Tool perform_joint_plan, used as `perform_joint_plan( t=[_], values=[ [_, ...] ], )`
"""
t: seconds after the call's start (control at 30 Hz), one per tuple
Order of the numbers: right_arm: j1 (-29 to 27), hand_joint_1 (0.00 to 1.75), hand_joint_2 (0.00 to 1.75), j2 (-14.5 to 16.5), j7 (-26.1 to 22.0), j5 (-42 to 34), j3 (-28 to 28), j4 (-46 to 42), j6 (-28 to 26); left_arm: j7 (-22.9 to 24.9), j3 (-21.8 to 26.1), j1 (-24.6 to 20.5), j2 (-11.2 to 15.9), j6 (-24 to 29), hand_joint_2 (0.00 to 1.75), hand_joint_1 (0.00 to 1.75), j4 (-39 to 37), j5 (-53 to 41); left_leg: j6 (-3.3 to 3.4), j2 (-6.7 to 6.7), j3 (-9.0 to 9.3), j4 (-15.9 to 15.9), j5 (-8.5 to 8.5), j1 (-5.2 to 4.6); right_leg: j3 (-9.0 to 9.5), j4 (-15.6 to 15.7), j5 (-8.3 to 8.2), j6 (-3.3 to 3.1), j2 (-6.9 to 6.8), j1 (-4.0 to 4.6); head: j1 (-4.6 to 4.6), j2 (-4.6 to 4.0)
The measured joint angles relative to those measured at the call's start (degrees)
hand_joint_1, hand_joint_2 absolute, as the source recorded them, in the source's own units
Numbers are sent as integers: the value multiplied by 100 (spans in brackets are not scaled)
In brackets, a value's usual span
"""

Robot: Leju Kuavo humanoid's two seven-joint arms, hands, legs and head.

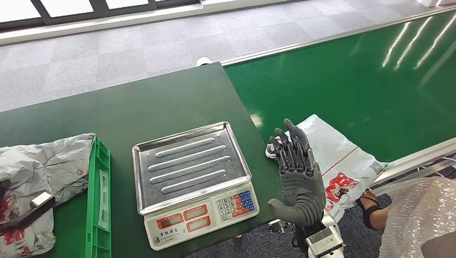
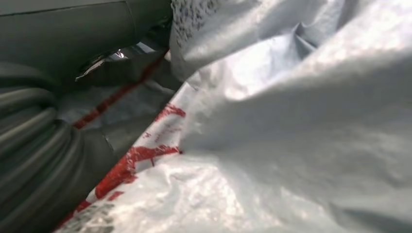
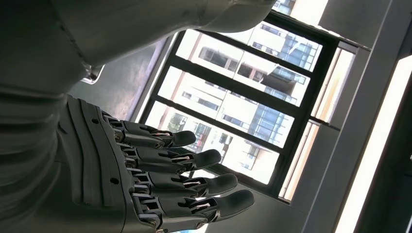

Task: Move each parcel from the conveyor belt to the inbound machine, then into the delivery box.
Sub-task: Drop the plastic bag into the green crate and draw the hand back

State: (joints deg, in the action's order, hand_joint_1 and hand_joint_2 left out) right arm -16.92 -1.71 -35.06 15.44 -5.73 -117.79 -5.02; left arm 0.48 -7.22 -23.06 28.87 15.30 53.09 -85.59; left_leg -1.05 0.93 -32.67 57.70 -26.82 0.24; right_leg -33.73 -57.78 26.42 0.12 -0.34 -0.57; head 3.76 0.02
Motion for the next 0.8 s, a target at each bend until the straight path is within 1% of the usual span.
perform_joint_plan(
  t=[0.03, 0.07, 0.13, 0.17, 0.2, 0.27, 0.33, 0.37, 0.43, 0.63, 0.73, 0.8],
  values=[
    [1, 0, 44, -8, 1, 2, 0, 2, -22, -70, 48, 64, -4, -51, 44, 0, 73, 13, 0, -1, 0, 0, 0, 0, -1, 0, 0, 0, 0, 0, -1, 0],
    [0, 0, 44, -14, 12, 11, 0, 3, -50, -161, 91, 129, -21, -97, 0, 0, 152, 52, 0, -1, 1, 0, 0, -1, -1, 0, 0, -1, 0, -1, -1, 0],
    [-8, 0, 131, -21, 139, 117, 1, 5, -143, -434, 173, 260, -125, -183, 0, 0, 350, 425, 0, -3, 1, 1, 0, -3, -1, 1, 1, -1, -4, -3, -2, 0],
    [-21, 0, 131, -23, 273, 243, 4, 6, -222, -601, 219, 339, -220, -274, 0, 0, 488, 871, 0, -6, 1, 1, 0, -4, 0, 1, 1, -1, -7, -4, -1, 0],
    [-40, 0, 87, -26, 445, 427, 13, 9, -324, -771, 278, 435, -335, -416, 0, 0, 663, 1539, 1, -9, 0, 1, -1, -5, 2, 1, 1, -1, -10, -5, -1, -1],
    [-83, 0, 0, -33, 928, 1014, 49, 42, -594, -985, 415, 679, -613, -797, 0, 0, 1085, 3242, 3, -8, 0, 1, -4, -8, 4, 1, 1, 0, -11, -8, 1, -1],
    [-92, 0, 0, -72, 1504, 1780, 102, 138, -877, -1027, 512, 980, -870, -1110, 0, 0, 1560, 4705, 5, 1, 1, 1, -10, -9, 4, 2, 1, 0, -6, -10, 0, 0],
    [-84, 0, 0, -108, 1752, 2141, 135, 205, -1008, -1023, 532, 1143, -971, -1198, 0, 0, 1811, 5185, 6, 3, 2, 2, -12, -10, 4, 3, 2, 1, -3, -11, -1, 0],
    [-68, 0, 0, -183, 2068, 2713, 215, 327, -1231, -1013, 531, 1446, -1145, -1255, 0, 0, 2281, 5748, 9, 3, 0, 3, -15, -10, 2, 5, 3, 2, -3, -11, 1, 0],
    [46, 0, 0, -403, 2616, 3885, 379, 618, -1519, -1083, 524, 1885, -1446, -1239, 0, 0, 3058, 6576, 9, -6, -3, 3, -15, -8, 2, 6, 4, 0, -11, -8, -1, 0],
    [87, 0, 0, -616, 2969, 4899, 522, 818, -1577, -1123, 478, 2081, -1665, -1133, 0, 0, 3383, 6830, 11, -6, -1, 3, -16, -9, 3, 6, 4, 1, -12, -8, -1, 0],
    [72, 0, 0, -782, 3312, 5637, 666, 923, -1473, -1130, 405, 2237, -1848, -1084, 0, 0, 3616, 6996, 15, -8, -2, 3, -19, -10, 5, 7, 6, 5, -14, -12, -1, 0]
  ],
)
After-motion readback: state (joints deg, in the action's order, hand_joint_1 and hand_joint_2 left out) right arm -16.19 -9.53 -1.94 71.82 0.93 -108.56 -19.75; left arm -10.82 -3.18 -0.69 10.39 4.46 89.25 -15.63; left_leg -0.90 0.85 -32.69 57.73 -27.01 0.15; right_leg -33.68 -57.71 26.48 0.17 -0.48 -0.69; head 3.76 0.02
